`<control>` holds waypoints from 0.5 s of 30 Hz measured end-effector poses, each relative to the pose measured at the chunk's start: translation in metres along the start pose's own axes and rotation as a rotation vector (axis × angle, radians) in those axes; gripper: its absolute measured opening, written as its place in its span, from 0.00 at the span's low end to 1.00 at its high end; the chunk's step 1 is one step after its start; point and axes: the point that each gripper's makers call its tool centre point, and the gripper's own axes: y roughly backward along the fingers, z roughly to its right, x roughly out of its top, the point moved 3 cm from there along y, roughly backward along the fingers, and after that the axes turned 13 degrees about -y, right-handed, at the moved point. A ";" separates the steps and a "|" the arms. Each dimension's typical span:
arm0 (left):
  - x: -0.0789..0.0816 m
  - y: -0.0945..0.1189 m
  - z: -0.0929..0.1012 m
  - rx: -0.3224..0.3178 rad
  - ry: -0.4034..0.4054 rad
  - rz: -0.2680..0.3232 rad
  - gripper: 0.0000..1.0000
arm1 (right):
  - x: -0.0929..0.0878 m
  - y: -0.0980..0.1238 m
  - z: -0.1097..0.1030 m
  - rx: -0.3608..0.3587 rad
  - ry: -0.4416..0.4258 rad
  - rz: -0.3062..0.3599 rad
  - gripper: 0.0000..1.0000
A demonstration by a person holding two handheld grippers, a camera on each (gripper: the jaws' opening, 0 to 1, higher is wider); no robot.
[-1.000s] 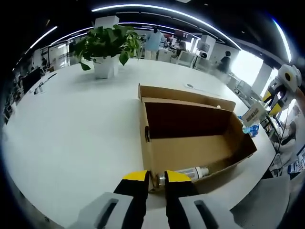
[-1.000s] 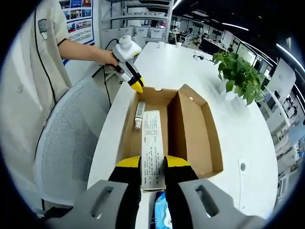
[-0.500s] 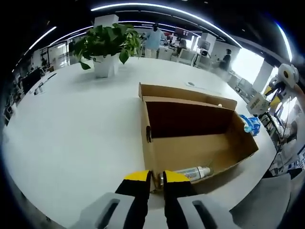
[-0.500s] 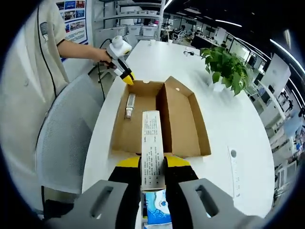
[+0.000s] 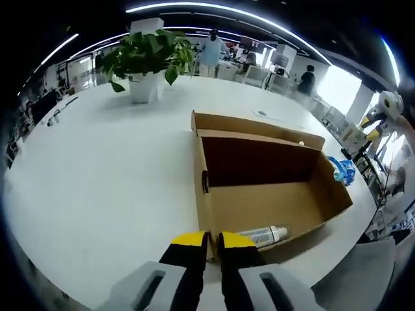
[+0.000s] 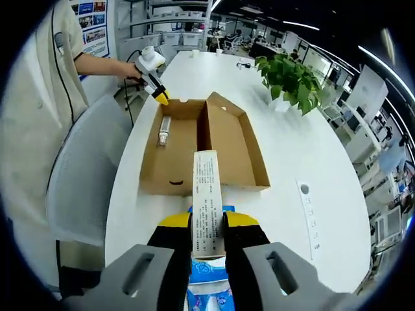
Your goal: Operate the shoe box by opening the lid, removing the specified soft item, and placing it in the target area until the item is outside and the box remains undamaged.
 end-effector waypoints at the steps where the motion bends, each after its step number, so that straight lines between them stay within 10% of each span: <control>1: 0.000 0.000 0.000 0.000 -0.008 -0.002 0.07 | -0.003 0.001 0.003 -0.002 0.000 -0.004 0.15; 15: 0.001 -0.001 0.000 -0.005 -0.034 -0.027 0.07 | -0.046 0.014 0.045 -0.050 -0.013 -0.063 0.15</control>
